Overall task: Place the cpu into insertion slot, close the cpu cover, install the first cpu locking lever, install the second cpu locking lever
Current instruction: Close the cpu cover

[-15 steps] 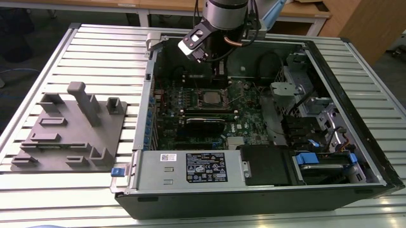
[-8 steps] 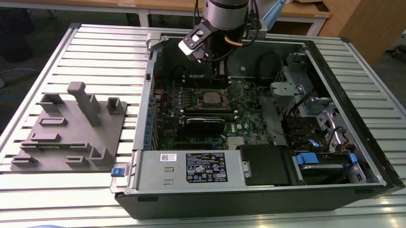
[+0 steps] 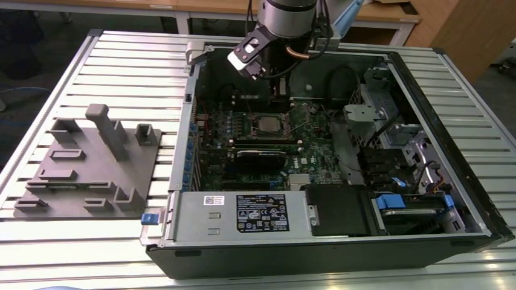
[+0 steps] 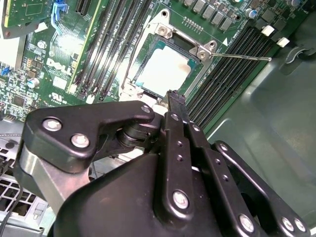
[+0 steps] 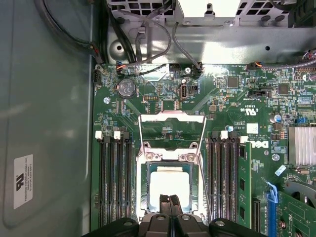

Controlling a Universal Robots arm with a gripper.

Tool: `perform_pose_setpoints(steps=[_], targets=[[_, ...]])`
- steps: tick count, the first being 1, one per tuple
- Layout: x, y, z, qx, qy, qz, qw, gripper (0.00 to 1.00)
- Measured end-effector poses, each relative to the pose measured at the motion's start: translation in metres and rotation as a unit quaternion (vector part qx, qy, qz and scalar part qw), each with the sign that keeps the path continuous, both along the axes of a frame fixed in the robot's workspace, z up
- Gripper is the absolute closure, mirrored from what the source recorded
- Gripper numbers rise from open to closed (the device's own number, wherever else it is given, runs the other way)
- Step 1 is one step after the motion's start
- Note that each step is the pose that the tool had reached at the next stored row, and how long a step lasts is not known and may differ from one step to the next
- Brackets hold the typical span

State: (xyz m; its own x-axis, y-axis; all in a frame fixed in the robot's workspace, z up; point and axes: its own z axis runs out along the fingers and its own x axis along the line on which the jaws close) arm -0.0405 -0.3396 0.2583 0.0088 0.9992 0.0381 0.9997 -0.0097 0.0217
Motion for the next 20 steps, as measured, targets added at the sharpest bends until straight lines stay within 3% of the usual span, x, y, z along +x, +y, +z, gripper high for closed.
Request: perform_pose_setpoints(steps=[20], targets=[[0.0051,0.0,0.0,0.0,0.0,0.0,1.0,0.89]])
